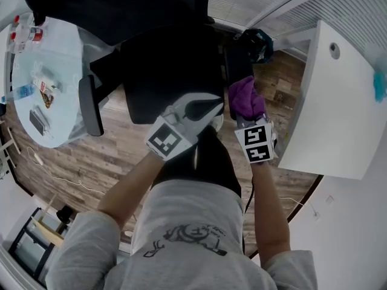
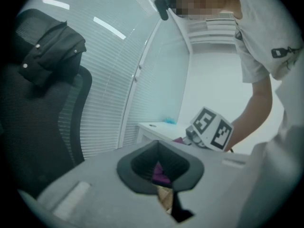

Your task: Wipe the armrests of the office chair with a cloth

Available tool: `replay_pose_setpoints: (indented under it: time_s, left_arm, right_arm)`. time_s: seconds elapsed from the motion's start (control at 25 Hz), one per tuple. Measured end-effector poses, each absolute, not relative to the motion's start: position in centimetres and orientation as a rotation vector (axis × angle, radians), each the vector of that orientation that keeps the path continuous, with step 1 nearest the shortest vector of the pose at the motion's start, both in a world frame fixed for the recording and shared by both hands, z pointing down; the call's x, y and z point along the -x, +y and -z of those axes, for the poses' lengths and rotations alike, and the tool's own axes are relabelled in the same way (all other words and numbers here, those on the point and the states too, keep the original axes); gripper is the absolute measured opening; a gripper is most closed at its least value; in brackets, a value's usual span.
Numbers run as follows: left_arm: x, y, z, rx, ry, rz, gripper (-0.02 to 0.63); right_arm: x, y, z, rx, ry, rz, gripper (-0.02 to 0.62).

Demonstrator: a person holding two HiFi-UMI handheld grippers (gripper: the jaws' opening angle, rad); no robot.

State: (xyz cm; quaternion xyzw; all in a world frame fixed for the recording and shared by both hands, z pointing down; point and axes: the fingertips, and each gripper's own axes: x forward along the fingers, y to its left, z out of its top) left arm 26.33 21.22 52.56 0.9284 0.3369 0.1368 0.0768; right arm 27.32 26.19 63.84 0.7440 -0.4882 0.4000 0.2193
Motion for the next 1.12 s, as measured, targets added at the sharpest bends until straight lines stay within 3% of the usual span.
replay_pose_setpoints:
  time_s: [0.24,0.64,1.12]
  left_arm:
    - [-25.7,21.9,-52.6,-2.775,1.01,-0.424,0.002]
    - [-25.0,23.0,-51.1,-2.777,0.99,-0.413,0.002]
    - [-24.1,23.0,-40.3,-2.795,0.918,-0.229,0.002]
  right_arm:
    - [-23.6,29.0,-63.4,-2.105,-1.327,-1.119,0.032]
    - [-24.1,29.1,-62.6,-2.157,-1.354,-1.109,0.032]
    - [-26.5,29.0,-47.4,-2.444,-1.405,-0.739,0.032]
